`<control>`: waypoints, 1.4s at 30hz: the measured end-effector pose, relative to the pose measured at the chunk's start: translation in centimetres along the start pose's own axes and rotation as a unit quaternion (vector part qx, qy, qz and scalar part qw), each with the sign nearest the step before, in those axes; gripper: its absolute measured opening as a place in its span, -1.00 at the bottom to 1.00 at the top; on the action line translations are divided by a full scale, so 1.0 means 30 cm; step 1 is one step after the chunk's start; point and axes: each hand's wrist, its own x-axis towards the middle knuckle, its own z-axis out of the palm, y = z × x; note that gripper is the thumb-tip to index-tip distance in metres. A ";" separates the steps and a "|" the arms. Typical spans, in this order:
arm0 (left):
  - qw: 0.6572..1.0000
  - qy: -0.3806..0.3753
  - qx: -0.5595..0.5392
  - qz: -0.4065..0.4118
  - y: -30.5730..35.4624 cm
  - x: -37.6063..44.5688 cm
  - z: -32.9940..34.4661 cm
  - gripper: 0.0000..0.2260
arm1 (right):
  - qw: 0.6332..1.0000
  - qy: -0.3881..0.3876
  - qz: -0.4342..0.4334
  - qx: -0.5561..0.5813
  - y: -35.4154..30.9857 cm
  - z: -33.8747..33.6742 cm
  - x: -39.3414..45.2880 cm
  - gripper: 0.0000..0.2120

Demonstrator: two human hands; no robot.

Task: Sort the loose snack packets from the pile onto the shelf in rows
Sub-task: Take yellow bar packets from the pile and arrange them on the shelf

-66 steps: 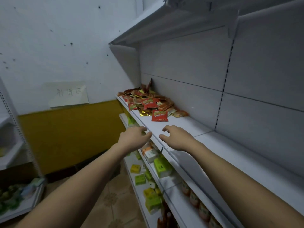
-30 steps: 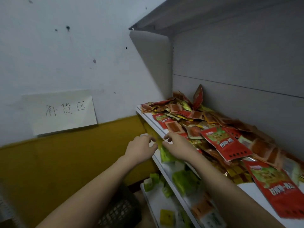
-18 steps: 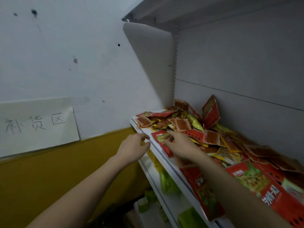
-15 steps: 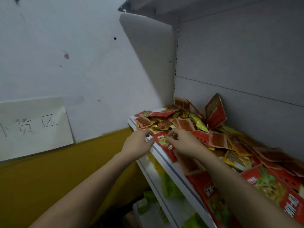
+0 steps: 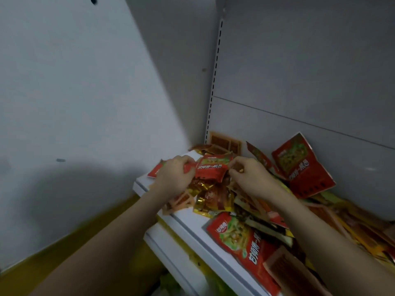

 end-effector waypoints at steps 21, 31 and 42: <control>0.967 -0.223 0.072 0.101 -0.285 0.756 0.287 -0.65 | 0.969 -0.104 0.072 -0.212 0.036 0.258 0.666 -0.71; 0.955 -0.173 0.153 0.188 -0.323 0.781 0.302 -0.81 | 0.947 -0.076 0.138 -0.279 0.097 0.317 0.726 -0.58; 0.985 0.037 0.038 0.167 -0.313 0.570 0.139 -0.77 | 0.970 -0.037 0.139 -0.197 0.048 0.258 0.728 -0.68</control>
